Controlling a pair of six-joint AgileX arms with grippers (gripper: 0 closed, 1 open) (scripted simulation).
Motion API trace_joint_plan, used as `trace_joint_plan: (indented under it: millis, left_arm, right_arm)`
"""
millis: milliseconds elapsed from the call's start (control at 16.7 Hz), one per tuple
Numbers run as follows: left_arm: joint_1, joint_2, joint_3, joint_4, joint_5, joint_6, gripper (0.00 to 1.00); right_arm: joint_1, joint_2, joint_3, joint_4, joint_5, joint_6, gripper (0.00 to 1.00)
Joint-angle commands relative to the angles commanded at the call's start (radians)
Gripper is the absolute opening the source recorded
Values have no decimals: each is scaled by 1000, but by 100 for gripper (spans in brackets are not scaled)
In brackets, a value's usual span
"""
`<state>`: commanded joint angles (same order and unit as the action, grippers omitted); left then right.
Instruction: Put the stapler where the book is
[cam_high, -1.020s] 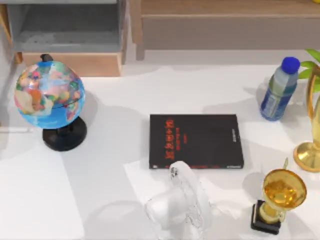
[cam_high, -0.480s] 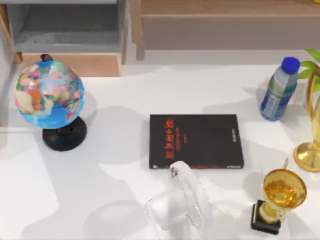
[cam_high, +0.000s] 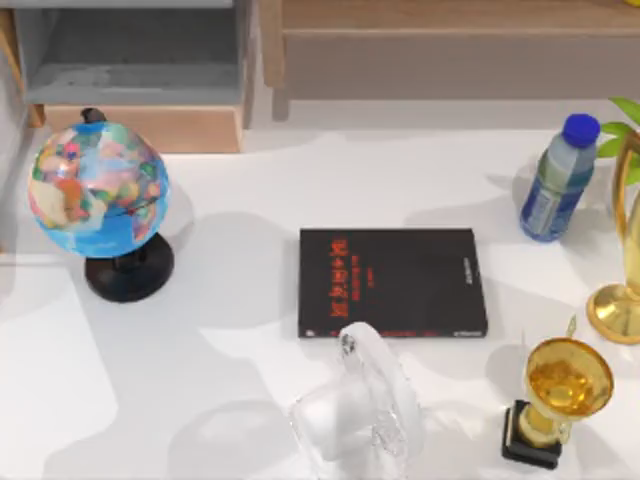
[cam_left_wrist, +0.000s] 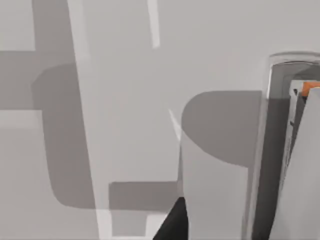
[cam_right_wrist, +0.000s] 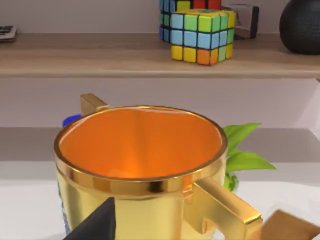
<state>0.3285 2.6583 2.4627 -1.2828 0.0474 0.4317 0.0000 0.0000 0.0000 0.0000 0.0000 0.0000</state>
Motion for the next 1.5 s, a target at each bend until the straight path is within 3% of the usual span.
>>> trace_joint_plan:
  millis: [300, 360, 1020, 1260, 1500]
  left_arm:
    - [0, 0, 0, 0, 0, 0, 2]
    - [0, 0, 0, 0, 0, 0, 0]
    - [8, -25, 1, -20, 1, -21, 0]
    - [7, -139, -10, -78, -9, -127, 0]
    - [-93, -302, -2, -109, -46, -282, 0]
  right_arm:
    - [0, 0, 0, 0, 0, 0, 100]
    - [0, 0, 0, 0, 0, 0, 100]
    - [0, 0, 0, 0, 0, 0, 100]
    - [0, 0, 0, 0, 0, 0, 100]
    - [0, 0, 0, 0, 0, 0, 100]
